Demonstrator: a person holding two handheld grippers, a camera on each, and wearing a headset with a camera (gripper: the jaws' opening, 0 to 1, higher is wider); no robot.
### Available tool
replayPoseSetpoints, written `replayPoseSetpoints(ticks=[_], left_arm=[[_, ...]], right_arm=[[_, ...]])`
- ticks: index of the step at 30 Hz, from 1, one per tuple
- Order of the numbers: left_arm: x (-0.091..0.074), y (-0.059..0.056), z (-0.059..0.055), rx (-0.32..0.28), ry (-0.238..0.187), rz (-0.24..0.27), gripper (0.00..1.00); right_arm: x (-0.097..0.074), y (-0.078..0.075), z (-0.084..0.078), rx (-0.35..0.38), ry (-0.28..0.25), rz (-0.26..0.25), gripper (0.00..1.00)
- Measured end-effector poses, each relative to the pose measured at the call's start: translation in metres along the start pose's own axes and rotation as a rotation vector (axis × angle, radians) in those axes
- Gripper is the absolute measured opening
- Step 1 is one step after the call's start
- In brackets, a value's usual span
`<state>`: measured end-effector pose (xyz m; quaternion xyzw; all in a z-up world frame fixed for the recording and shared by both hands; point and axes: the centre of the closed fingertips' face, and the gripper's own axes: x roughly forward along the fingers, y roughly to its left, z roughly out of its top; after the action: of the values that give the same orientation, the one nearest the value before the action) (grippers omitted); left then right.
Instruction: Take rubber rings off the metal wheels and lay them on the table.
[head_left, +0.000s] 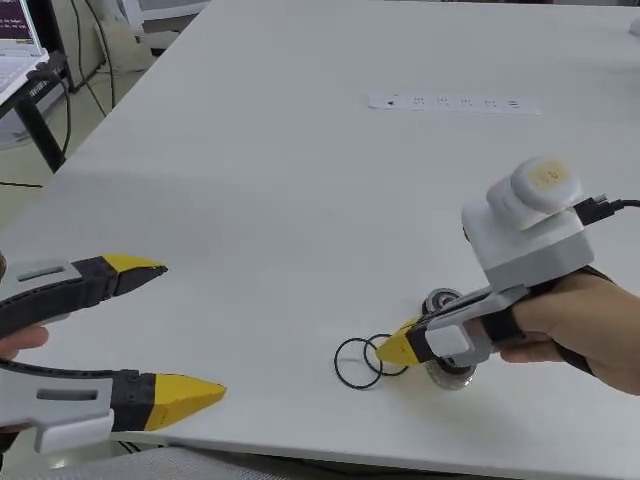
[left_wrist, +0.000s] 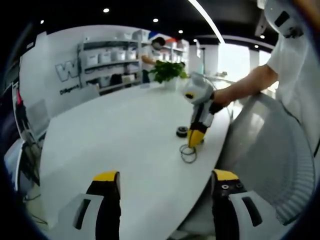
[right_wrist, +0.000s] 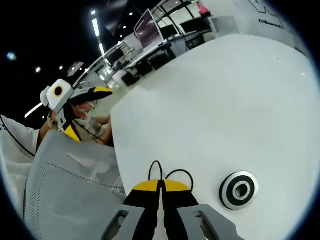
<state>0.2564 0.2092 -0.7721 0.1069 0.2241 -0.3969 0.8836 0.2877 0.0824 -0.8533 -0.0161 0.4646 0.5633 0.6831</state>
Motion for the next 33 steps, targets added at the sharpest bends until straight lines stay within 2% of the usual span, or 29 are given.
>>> replayPoseSetpoints(ticks=[9, 14, 18, 21, 24, 30, 33], left_arm=[[0.009, -0.007, 0.006, 0.015, 0.024, -0.020, 0.76], [0.012, -0.012, 0.009, 0.026, 0.040, -0.033, 0.76], [0.014, -0.011, 0.012, 0.031, 0.039, -0.032, 0.77], [0.015, -0.011, 0.014, 0.033, 0.039, -0.033, 0.77], [0.016, -0.011, 0.013, 0.041, 0.050, -0.032, 0.76], [0.016, -0.007, 0.015, 0.044, 0.053, -0.019, 0.75], [0.016, -0.006, 0.016, 0.052, 0.060, -0.018, 0.76]], right_arm=[[0.000, -0.007, -0.002, -0.022, 0.001, -0.019, 0.00], [0.001, -0.010, -0.005, -0.061, 0.022, -0.029, 0.00], [-0.001, -0.012, -0.004, -0.056, 0.012, -0.029, 0.00], [-0.002, -0.015, -0.005, -0.065, 0.011, -0.047, 0.01], [-0.006, -0.018, -0.001, -0.101, 0.003, -0.070, 0.04], [-0.013, -0.016, 0.007, -0.133, -0.022, -0.071, 0.08], [-0.016, -0.016, 0.006, -0.168, -0.012, -0.081, 0.08]])
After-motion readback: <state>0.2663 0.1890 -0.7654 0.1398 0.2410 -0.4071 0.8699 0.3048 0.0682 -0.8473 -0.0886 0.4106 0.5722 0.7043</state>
